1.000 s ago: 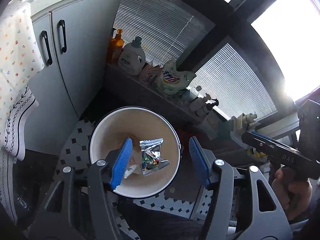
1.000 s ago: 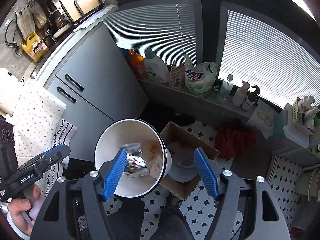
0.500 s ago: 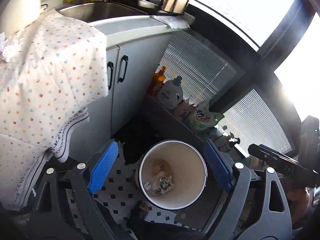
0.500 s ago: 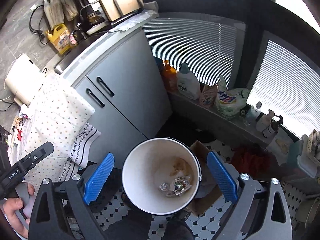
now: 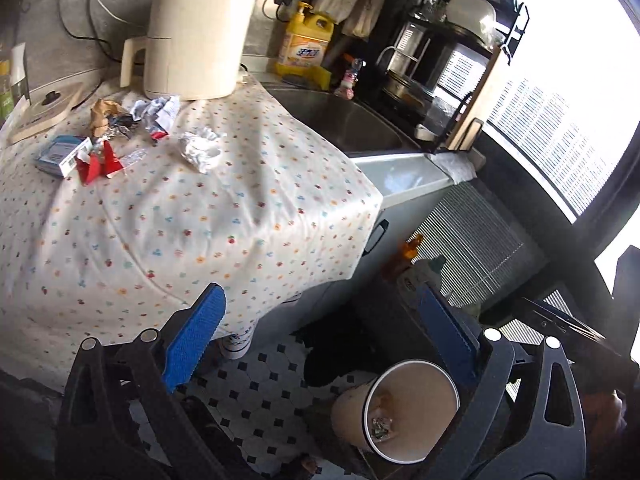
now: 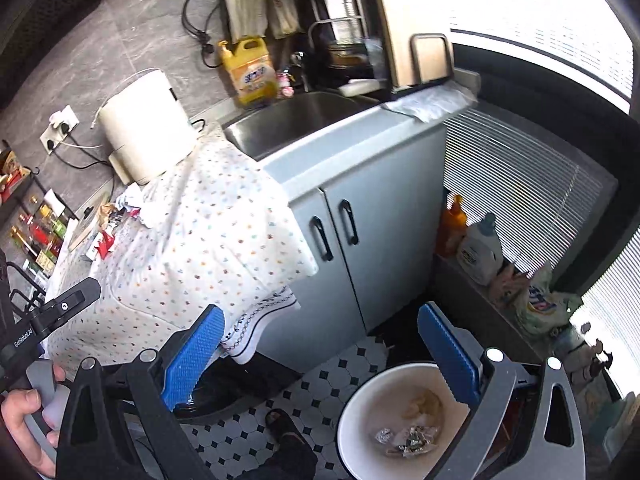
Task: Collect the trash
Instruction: 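Move both tools back to the counter, then grasp the red wrapper with the left gripper while the right gripper grasps the white tissue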
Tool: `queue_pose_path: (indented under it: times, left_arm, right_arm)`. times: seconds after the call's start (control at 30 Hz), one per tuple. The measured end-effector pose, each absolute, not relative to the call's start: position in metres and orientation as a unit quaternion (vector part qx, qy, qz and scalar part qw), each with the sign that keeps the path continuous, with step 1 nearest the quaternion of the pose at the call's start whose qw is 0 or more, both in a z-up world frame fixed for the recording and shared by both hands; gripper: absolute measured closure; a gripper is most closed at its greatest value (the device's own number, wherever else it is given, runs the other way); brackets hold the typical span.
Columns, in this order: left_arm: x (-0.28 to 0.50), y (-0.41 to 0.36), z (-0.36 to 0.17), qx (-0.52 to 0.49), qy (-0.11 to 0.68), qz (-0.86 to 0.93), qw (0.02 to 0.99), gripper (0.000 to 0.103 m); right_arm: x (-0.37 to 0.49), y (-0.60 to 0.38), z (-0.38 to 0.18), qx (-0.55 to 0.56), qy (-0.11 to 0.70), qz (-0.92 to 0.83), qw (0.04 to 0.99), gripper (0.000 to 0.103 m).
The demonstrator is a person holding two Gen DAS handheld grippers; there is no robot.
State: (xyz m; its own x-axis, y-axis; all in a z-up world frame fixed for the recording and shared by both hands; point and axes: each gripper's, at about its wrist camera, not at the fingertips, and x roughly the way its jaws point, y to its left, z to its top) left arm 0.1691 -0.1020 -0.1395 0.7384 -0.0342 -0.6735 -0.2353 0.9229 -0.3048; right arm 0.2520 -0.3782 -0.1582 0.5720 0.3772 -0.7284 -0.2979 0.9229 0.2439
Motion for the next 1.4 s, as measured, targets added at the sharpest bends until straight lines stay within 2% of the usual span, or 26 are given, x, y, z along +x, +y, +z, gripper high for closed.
queue_pose_path:
  times: [0.2,0.47,0.87,0.97,1.23,1.3,1.4]
  left_arm:
    - [0.138,-0.047,-0.127,-0.197,0.334,0.119,0.914,0.008]
    - [0.105,0.015,-0.114,-0.221,0.298,0.179,0.911,0.008]
    - [0.117,0.087,-0.118,-0.238,0.286,0.186,0.909,0.023]
    - [0.132,0.104,-0.125,-0.239,0.293,0.174,0.909,0.029]
    - [0.184,0.142,-0.157,-0.241,0.335,0.127,0.902,0.061]
    - [0.196,0.151,-0.166,-0.242,0.346,0.119,0.899,0.065]
    - [0.211,0.165,-0.179,-0.242,0.358,0.112,0.895,0.066]
  right_arm:
    - [0.26,-0.318,-0.14,0.038,0.378,0.246,0.892,0.008]
    - [0.269,-0.233,-0.126,0.006,0.36,0.307,0.881,0.008]
    - [0.287,-0.142,-0.122,-0.024,0.377,0.357,0.854,0.008]
    - [0.292,-0.125,-0.124,-0.029,0.381,0.361,0.851,0.008]
    - [0.315,-0.097,-0.139,-0.018,0.408,0.349,0.844,0.008]
    - [0.322,-0.092,-0.142,-0.015,0.412,0.342,0.845,0.009]
    - [0.332,-0.086,-0.146,-0.012,0.418,0.329,0.847,0.011]
